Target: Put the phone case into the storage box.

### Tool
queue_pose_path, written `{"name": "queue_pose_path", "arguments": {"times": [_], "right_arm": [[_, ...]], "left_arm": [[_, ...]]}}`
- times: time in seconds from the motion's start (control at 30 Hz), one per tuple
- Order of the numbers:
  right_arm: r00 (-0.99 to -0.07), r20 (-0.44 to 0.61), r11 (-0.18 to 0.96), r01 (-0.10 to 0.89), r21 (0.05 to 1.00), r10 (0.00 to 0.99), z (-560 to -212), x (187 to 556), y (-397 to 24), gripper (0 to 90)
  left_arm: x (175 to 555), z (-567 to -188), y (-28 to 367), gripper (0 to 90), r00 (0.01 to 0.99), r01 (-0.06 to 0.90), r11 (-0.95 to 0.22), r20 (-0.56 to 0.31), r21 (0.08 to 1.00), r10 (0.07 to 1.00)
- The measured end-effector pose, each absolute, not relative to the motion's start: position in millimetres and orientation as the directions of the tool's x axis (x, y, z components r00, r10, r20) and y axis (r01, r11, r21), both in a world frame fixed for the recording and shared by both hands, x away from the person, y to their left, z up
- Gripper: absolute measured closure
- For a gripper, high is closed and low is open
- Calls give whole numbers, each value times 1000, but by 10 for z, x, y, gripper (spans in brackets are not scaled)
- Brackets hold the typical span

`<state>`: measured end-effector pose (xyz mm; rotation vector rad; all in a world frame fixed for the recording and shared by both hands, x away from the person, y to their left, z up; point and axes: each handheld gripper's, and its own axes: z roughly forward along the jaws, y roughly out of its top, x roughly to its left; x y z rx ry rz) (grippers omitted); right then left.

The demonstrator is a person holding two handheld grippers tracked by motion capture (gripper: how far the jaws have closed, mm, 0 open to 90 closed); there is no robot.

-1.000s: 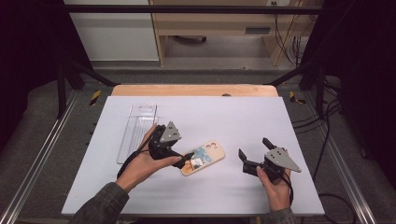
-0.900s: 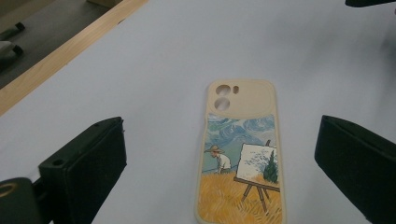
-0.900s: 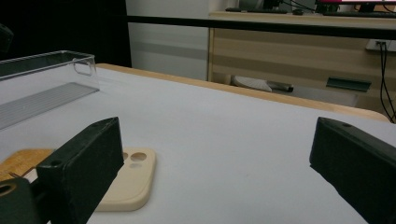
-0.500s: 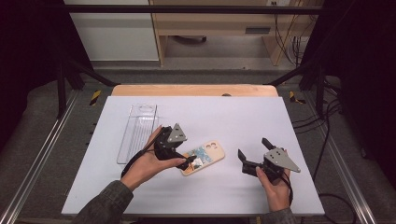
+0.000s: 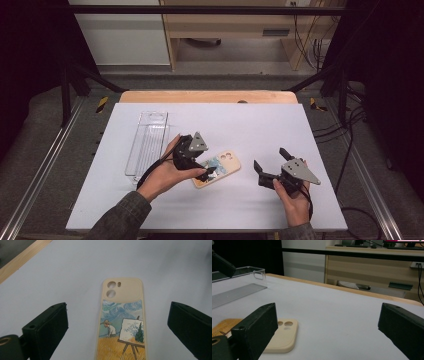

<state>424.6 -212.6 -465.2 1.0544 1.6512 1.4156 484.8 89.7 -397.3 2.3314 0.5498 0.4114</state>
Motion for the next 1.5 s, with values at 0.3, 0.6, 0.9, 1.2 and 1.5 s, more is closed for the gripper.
{"name": "queue_pose_path", "arguments": {"times": [0.3, 0.6, 0.9, 1.2, 1.5], "right_arm": [[-418, -6, 65, 128, 990, 909, -4647, 4239, -2126, 26], [-424, -5, 64, 123, 990, 906, -4644, 4235, -2110, 26], [-427, -1, 60, 126, 990, 904, -4649, 4241, -2111, 25], [-428, 0, 60, 127, 990, 904, -4648, 4237, -2112, 25], [-431, 5, 56, 128, 990, 902, -4645, 4235, -2117, 25]], "left_arm": [[4896, -4036, 796, 29, 868, 276, -691, 135, 668, 478], [4941, -4090, 756, 30, 873, 296, -712, 123, 637, 472], [5017, -4214, 709, 37, 879, 316, -751, 118, 580, 461], [5049, -4374, 637, 42, 887, 336, -778, 100, 530, 451], [5076, -4494, 614, 43, 884, 348, -793, 108, 500, 455]]}}
